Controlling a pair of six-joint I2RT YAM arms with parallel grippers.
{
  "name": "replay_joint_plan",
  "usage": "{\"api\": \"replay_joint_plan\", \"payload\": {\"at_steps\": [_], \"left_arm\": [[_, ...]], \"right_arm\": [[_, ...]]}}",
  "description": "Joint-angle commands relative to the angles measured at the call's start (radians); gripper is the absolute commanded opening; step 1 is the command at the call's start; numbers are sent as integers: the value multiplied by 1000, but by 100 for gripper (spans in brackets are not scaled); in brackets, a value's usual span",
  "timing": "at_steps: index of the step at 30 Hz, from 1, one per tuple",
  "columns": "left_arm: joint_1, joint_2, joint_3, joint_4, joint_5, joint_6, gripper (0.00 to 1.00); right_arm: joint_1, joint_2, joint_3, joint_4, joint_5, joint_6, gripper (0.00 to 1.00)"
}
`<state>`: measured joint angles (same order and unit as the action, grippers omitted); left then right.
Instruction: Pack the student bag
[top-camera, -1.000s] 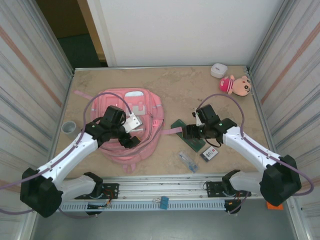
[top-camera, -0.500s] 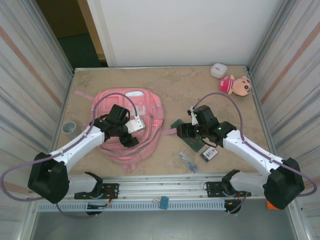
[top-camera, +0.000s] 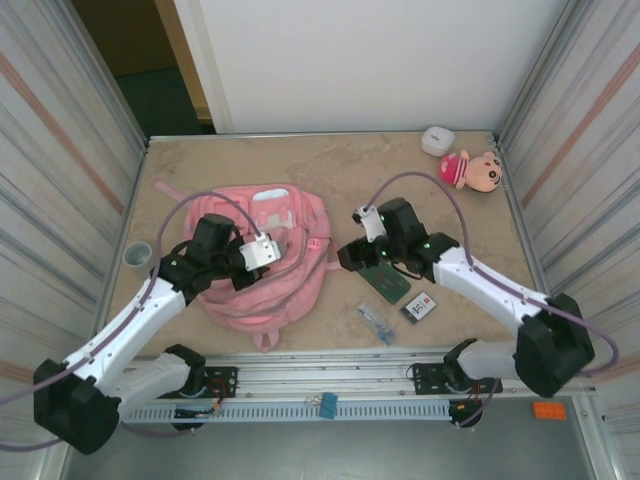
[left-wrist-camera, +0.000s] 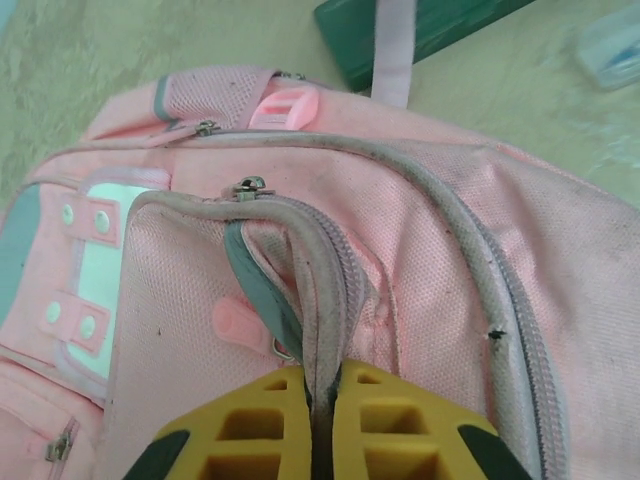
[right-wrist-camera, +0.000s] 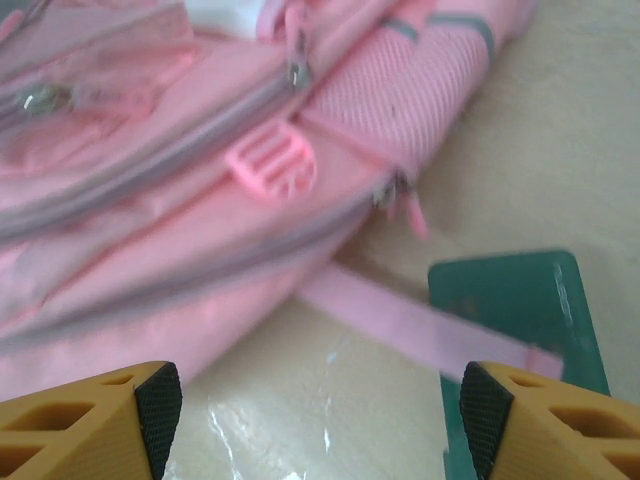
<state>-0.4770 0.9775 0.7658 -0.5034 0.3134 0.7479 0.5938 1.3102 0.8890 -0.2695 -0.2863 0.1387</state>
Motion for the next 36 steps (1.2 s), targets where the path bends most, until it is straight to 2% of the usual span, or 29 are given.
{"api": "replay_joint_plan", "payload": {"at_steps": [1, 5, 12, 19, 29, 36], "left_arm": [[0, -64, -15, 22, 133, 37, 0], [0, -93, -39, 13, 123, 44, 0], [0, -99, -53, 21, 112, 45, 0], [0, -89, -64, 46, 123, 34, 0], [0, -94, -73, 55, 132, 24, 0], [1, -88, -79, 63, 114, 12, 0]], "right_arm": [[-29, 110, 134, 0, -131, -115, 73], [-24, 265, 269, -17, -216, -51, 70], [17, 447, 401, -34, -241, 129, 62], [61, 533, 426, 0, -208, 231, 53], [42, 579, 446, 42, -110, 336, 37], [28, 574, 430, 76, -144, 370, 15]]}}
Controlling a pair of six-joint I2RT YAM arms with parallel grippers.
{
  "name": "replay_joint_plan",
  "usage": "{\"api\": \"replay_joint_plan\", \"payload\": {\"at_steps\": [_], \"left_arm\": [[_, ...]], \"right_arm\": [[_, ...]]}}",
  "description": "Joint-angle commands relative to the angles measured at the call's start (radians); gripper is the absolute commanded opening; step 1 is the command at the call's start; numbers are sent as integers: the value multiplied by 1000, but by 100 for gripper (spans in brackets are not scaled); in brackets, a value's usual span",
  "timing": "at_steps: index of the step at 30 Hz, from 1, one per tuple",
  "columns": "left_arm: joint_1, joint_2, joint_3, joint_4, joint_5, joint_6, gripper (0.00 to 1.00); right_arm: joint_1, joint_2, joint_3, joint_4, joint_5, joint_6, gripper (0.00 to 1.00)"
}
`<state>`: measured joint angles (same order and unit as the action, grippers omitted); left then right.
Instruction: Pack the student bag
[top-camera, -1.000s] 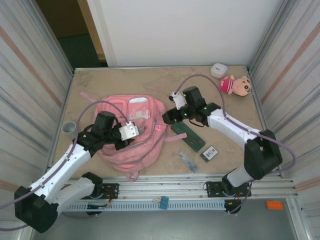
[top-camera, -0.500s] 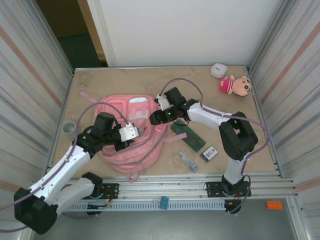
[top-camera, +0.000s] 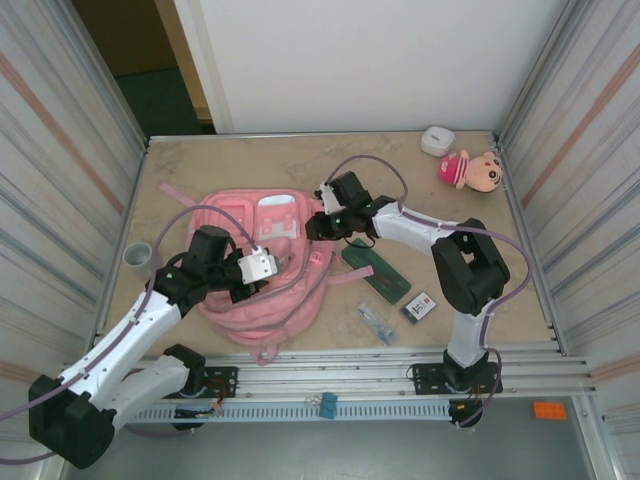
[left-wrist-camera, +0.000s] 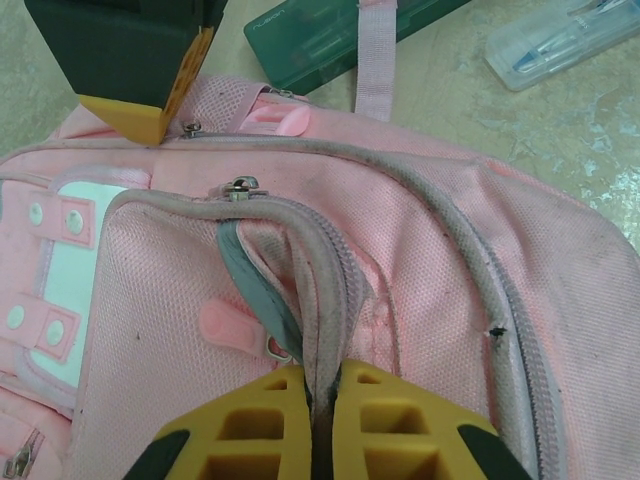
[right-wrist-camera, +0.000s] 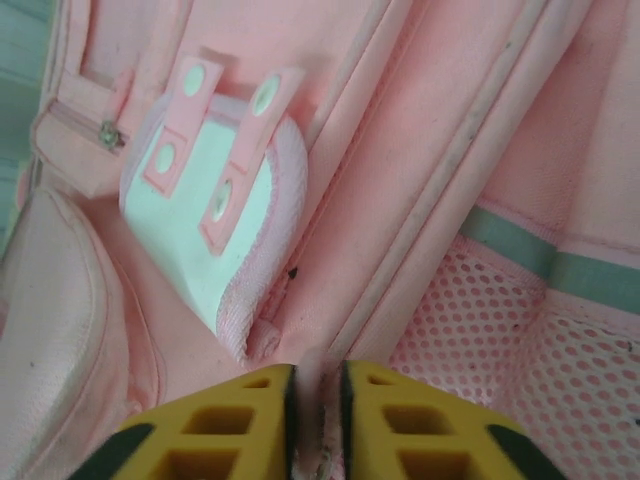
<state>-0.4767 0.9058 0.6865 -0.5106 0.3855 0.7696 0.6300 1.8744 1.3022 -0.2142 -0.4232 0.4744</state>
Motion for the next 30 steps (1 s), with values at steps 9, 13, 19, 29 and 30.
{"api": "replay_joint_plan", "payload": {"at_steps": [9, 13, 19, 29, 30], "left_arm": [[-2, -17, -10, 98, -63, -74, 0], [-1, -6, -15, 156, -195, -180, 0], [-29, 11, -38, 248, -278, -307, 0], [-133, 89, -24, 326, -445, -409, 0], [-139, 96, -22, 331, -455, -422, 0]], "right_arm": [[-26, -99, -85, 66, 39, 130, 0], [-12, -177, -152, 102, 77, 234, 0], [33, -286, -251, 156, 164, 391, 0], [113, -375, -323, 168, 298, 583, 0], [123, -377, -329, 173, 310, 602, 0]]}}
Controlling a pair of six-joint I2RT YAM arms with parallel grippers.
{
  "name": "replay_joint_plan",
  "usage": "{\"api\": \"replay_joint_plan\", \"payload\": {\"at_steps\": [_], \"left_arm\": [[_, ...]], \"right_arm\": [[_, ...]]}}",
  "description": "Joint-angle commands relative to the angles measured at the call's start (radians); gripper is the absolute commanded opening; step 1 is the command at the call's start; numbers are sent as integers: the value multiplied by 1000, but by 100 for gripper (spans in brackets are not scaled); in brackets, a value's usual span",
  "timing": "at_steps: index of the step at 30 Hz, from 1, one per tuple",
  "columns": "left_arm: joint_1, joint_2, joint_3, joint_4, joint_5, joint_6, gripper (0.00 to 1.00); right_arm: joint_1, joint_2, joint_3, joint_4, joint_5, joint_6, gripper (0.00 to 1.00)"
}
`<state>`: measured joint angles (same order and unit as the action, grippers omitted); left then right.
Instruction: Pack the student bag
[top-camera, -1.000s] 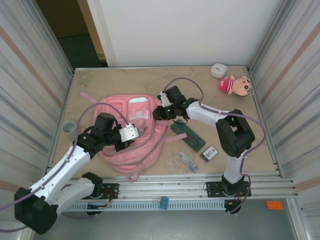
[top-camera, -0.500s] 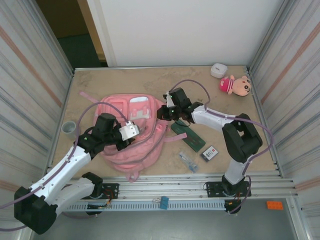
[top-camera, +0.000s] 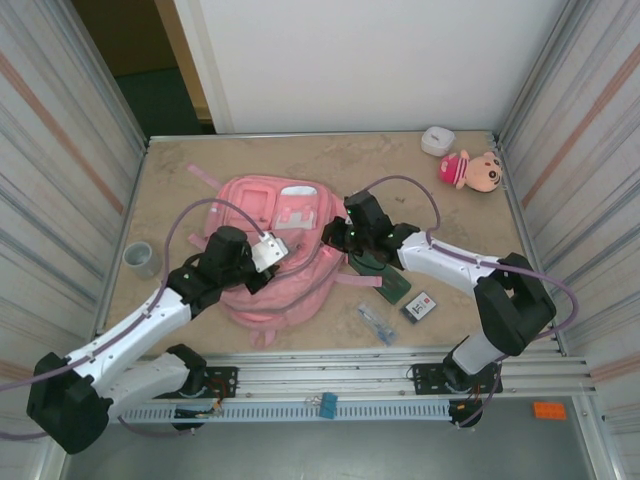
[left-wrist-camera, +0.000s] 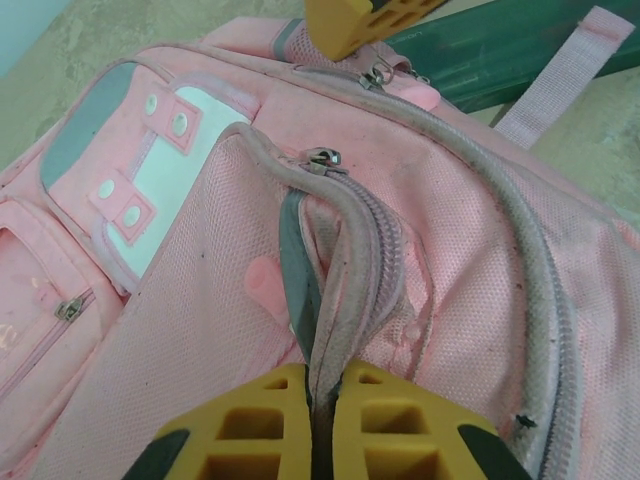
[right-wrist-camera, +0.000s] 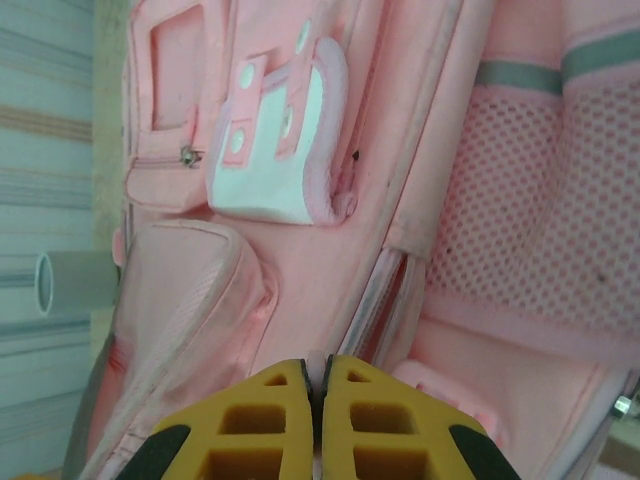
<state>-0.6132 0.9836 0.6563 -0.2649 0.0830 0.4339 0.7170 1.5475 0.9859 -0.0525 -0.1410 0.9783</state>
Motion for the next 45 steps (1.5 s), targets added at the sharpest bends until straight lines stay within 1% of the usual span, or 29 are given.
{"api": "replay_joint_plan", "payload": {"at_steps": [1, 7, 13, 17, 22, 26, 31, 38, 45], "left_arm": [[-4, 24, 8, 92, -162, -100, 0], [-16, 35, -1, 142, -200, -163, 0], [-16, 57, 3, 175, -206, -185, 0], [-17, 74, 6, 189, -224, -215, 0], [-23, 98, 8, 229, -215, -254, 0], [-24, 108, 9, 255, -197, -263, 0], [-25, 111, 15, 260, -195, -248, 0], [-25, 119, 25, 270, -180, -239, 0], [-25, 118, 10, 300, -171, -230, 0]], "right_arm": [[46, -55, -18, 20, 44, 122, 0], [112, -89, -57, 50, 117, 233, 0], [162, -112, -100, 68, 129, 302, 0], [205, -140, -100, 53, 153, 317, 0], [268, -160, -98, 35, 187, 333, 0], [300, -146, -98, 32, 174, 344, 0], [323, -161, -111, 25, 178, 349, 4], [348, -164, -117, 16, 162, 358, 14], [424, -182, -119, -11, 167, 359, 25]]}}
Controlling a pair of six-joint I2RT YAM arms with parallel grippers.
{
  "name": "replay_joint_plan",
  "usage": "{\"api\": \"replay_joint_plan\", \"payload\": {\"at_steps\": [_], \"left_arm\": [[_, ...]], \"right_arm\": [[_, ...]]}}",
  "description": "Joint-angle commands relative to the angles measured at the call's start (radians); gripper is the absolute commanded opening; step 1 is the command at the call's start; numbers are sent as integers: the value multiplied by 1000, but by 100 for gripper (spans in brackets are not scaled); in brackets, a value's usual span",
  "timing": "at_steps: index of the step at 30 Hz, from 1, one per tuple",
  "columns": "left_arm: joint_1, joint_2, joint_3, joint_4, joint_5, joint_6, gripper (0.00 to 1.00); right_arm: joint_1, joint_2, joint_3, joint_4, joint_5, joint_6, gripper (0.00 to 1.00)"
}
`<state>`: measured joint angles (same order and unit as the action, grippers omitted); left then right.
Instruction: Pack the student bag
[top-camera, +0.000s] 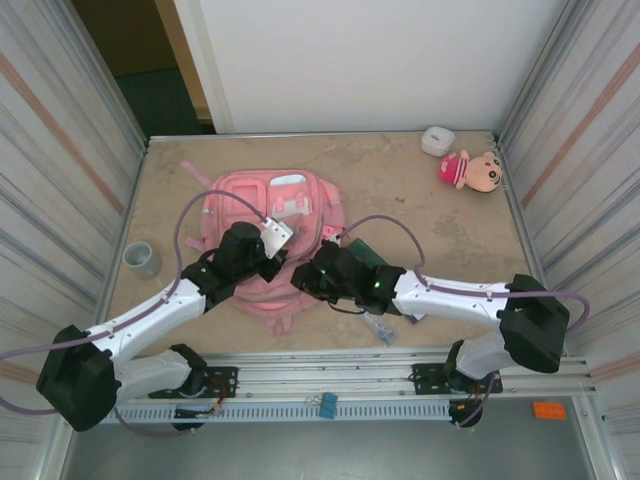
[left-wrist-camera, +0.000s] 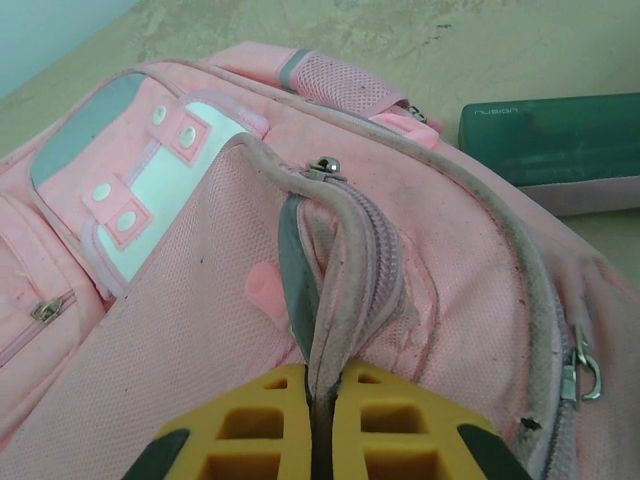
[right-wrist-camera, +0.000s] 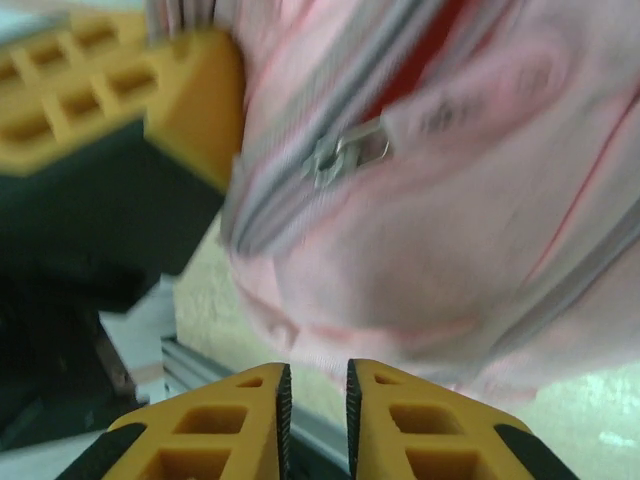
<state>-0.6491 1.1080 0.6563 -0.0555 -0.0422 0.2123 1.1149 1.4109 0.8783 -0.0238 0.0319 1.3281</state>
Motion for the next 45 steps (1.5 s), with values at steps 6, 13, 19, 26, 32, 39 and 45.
{"api": "replay_joint_plan", "payload": {"at_steps": [6, 13, 19, 26, 32, 39, 45], "left_arm": [[12, -57, -1, 108, 17, 15, 0], [12, -155, -24, 94, 72, 47, 0], [25, -268, -88, 115, 160, 78, 0], [38, -314, -123, 139, 247, 108, 0], [53, -323, -127, 148, 317, 110, 0], [65, -354, -144, 156, 377, 113, 0], [69, -373, -136, 115, 387, 131, 0]], "right_arm": [[9, -127, -5, -105, -45, -116, 43], [-182, -180, 122, -264, -247, -360, 59], [-359, -162, 143, -246, -391, -384, 65], [-411, -86, 169, -163, -496, -323, 70], [-435, -31, 160, -62, -553, -221, 72], [-411, -23, 142, 8, -538, -167, 76], [-394, 13, 133, 13, -533, -108, 76]]}}
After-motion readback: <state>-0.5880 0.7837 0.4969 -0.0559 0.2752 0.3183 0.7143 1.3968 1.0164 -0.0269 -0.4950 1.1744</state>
